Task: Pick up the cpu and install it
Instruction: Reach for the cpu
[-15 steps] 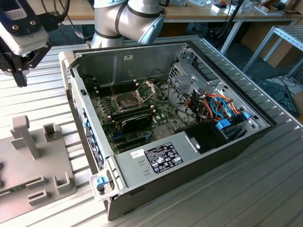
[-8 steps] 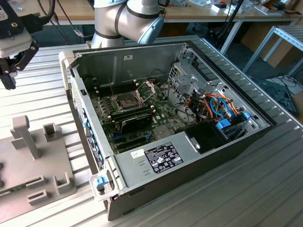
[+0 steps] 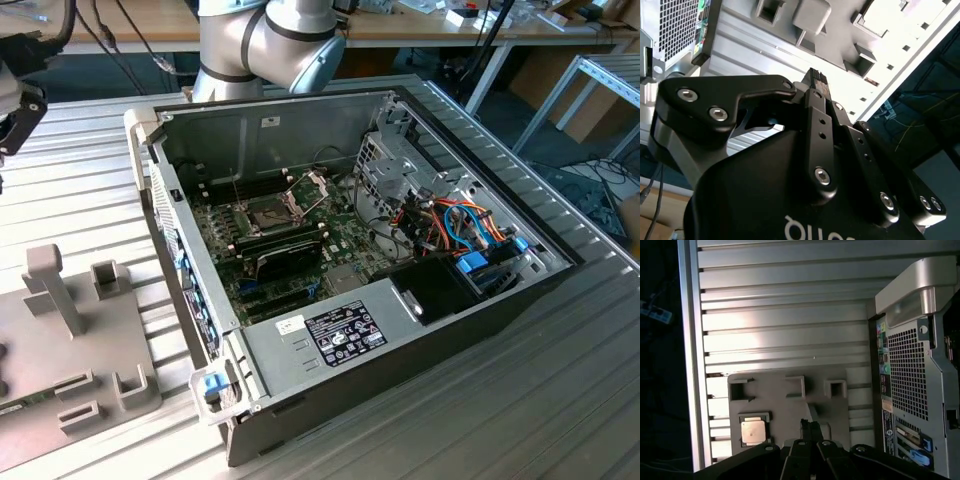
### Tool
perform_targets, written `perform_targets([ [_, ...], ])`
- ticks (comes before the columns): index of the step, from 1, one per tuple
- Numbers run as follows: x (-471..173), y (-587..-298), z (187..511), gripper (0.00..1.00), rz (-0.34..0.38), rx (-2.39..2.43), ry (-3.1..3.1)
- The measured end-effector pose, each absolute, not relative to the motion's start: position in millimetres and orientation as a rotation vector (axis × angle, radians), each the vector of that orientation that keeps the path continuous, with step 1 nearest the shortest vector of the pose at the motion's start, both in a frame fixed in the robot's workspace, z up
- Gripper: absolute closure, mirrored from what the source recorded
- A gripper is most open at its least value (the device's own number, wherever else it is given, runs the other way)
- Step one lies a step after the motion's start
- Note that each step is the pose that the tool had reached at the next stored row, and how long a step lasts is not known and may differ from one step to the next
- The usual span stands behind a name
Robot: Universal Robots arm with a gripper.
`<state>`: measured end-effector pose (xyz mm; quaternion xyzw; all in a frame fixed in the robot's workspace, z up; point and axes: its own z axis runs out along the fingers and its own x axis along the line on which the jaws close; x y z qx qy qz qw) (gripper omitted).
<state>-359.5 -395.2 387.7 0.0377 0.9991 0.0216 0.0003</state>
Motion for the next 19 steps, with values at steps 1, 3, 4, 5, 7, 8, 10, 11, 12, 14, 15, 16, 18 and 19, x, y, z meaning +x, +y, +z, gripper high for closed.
perform_targets([
  [1, -363.7, -395.2, 387.4, 0.89, 0.068, 0.118, 3.138],
  [3, -369.6, -395.2, 387.1, 0.89, 0.068, 0.118, 3.138],
  [4, -372.8, -395.2, 387.0, 0.89, 0.068, 0.118, 3.138],
  [5, -375.3, -395.2, 386.9, 0.89, 0.068, 0.118, 3.138],
  [7, -382.3, -395.1, 386.6, 0.89, 0.068, 0.118, 3.138],
  [8, -385.0, -395.1, 386.5, 0.89, 0.068, 0.118, 3.138],
  [10, -391.4, -395.0, 386.3, 0.89, 0.068, 0.118, 3.138],
  [11, -394.7, -395.0, 386.2, 0.89, 0.068, 0.118, 3.138],
  [12, -397.2, -395.0, 386.1, 0.89, 0.068, 0.118, 3.138],
  [14, -404.7, -395.0, 385.8, 0.89, 0.068, 0.118, 3.138],
  [15, -407.1, -394.9, 385.7, 0.89, 0.068, 0.118, 3.138],
  [16, -410.1, -394.9, 385.6, 0.89, 0.068, 0.118, 3.138],
  [18, -412.5, -394.9, 385.5, 0.89, 0.068, 0.118, 3.138],
  [19, -413.6, -395.0, 385.4, 0.89, 0.068, 0.118, 3.138],
])
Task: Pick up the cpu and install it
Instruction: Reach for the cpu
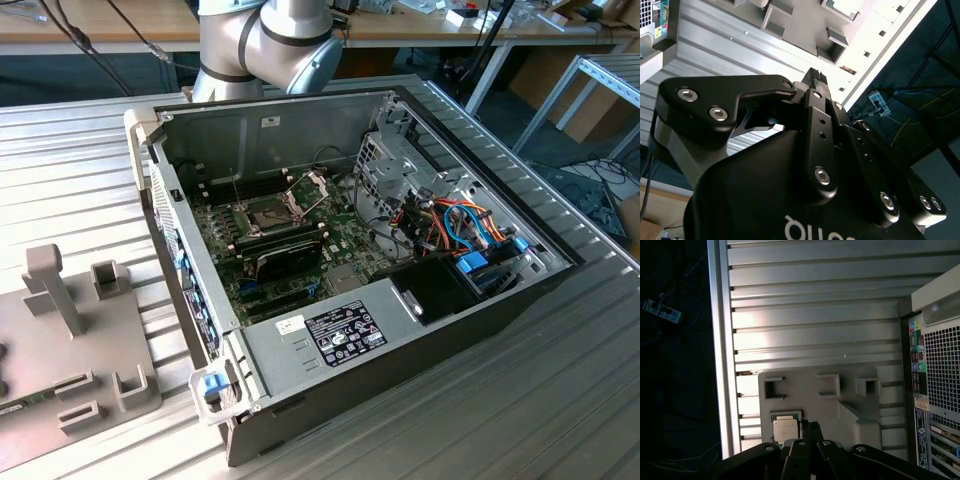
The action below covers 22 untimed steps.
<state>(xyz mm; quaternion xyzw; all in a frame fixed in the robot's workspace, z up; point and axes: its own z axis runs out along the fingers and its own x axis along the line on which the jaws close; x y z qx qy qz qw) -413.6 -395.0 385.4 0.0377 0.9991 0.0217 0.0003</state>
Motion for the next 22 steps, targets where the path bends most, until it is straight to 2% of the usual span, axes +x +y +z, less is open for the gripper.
perform_targets([
  [10, -420.0, -397.8, 385.3, 0.89, 0.068, 0.118, 3.138],
  [22, -426.8, -423.1, 383.2, 0.89, 0.068, 0.118, 3.138],
])
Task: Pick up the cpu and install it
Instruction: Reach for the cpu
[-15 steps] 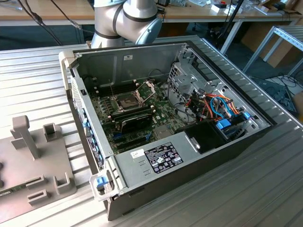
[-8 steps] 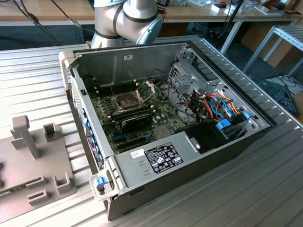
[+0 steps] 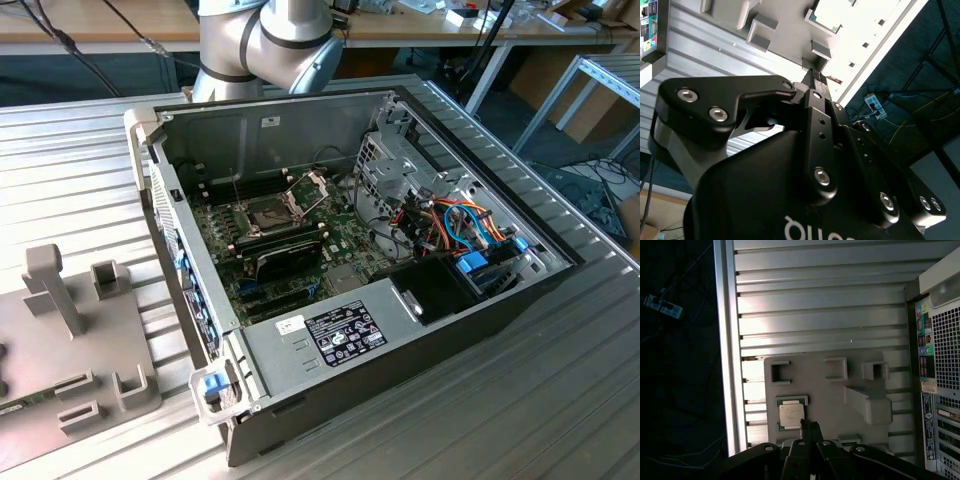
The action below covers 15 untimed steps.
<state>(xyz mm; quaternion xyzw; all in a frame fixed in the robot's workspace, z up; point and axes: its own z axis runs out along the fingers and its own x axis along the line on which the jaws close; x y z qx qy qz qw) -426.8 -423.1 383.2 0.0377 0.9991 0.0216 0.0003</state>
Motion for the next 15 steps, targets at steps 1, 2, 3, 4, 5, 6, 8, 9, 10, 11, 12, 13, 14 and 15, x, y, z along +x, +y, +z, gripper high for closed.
perform_targets([
  [1, -427.3, -424.5, 382.9, 0.89, 0.068, 0.118, 3.138],
  [2, -427.6, -425.0, 382.8, 0.89, 0.068, 0.118, 3.138],
  [3, -427.8, -425.2, 382.8, 0.89, 0.068, 0.119, 3.138],
  [4, -427.7, -425.2, 382.8, 0.89, 0.068, 0.119, 3.138],
  [5, -427.7, -425.2, 382.8, 0.89, 0.068, 0.118, 3.138],
  [6, -427.7, -425.3, 382.8, 0.89, 0.068, 0.118, 3.138],
  [8, -427.8, -425.3, 382.8, 0.89, 0.068, 0.118, 3.138],
  [9, -427.8, -425.3, 382.8, 0.89, 0.068, 0.118, 3.138],
  [10, -427.8, -425.3, 382.6, 0.89, 0.068, 0.118, 3.138],
  [11, -427.8, -425.3, 382.0, 0.89, 0.068, 0.118, 3.138],
  [12, -427.8, -425.3, 380.7, 0.89, 0.068, 0.118, 3.138],
  [13, -427.8, -425.3, 379.7, 0.89, 0.068, 0.118, 3.138],
  [14, -427.8, -425.3, 378.8, 0.89, 0.068, 0.118, 3.138],
  [15, -427.8, -425.3, 377.4, 0.89, 0.068, 0.118, 3.138],
])
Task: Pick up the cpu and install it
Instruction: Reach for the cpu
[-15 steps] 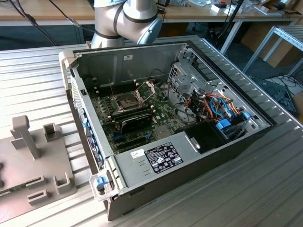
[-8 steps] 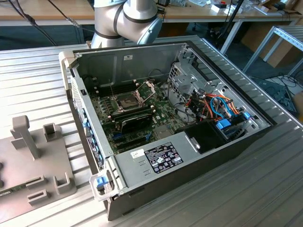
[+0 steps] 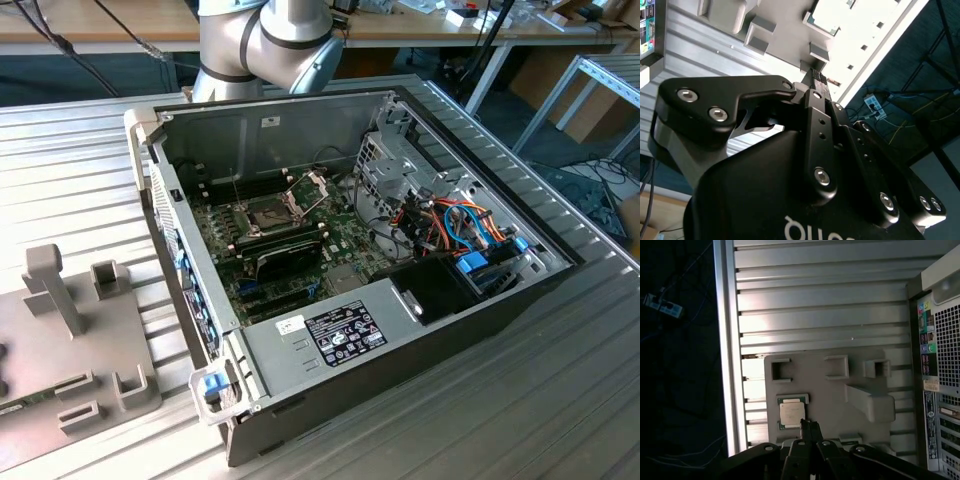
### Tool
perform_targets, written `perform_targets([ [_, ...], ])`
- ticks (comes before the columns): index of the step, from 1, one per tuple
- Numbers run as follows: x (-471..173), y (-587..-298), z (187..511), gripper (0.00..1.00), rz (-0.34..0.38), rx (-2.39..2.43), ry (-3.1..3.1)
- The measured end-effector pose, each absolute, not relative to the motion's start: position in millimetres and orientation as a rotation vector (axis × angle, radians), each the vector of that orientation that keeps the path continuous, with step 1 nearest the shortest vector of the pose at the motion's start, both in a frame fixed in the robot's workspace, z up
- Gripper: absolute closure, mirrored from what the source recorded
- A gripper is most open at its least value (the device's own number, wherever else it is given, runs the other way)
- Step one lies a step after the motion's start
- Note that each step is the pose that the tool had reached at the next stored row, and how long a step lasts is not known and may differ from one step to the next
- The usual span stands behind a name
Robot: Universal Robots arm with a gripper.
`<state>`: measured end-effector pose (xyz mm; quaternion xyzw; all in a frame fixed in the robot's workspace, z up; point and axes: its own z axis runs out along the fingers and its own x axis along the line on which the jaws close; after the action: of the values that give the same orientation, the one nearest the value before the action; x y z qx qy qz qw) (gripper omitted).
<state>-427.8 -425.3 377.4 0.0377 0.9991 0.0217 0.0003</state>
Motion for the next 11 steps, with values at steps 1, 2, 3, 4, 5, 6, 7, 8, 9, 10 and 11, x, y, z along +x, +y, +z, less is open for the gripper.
perform_targets([
  [1, -427.8, -425.3, 376.3, 0.89, 0.068, 0.118, 3.138],
  [2, -427.8, -425.3, 375.2, 0.89, 0.068, 0.118, 3.138],
  [3, -427.8, -425.3, 374.4, 0.89, 0.068, 0.118, 3.138],
  [4, -427.8, -425.3, 372.6, 0.89, 0.068, 0.118, 3.138],
  [5, -428.0, -425.3, 371.2, 0.89, 0.068, 0.118, 3.138],
  [6, -428.1, -425.3, 370.2, 0.89, 0.068, 0.118, 3.138],
  [7, -428.2, -425.3, 369.2, 0.89, 0.068, 0.118, 3.138],
  [8, -428.3, -425.3, 368.2, 0.89, 0.068, 0.118, 3.138],
  [9, -428.5, -425.3, 367.4, 0.89, 0.068, 0.118, 3.138],
  [10, -428.7, -425.3, 365.8, 0.89, 0.068, 0.118, 3.138],
  [11, -428.8, -425.3, 364.9, 0.89, 0.068, 0.118, 3.138],
])
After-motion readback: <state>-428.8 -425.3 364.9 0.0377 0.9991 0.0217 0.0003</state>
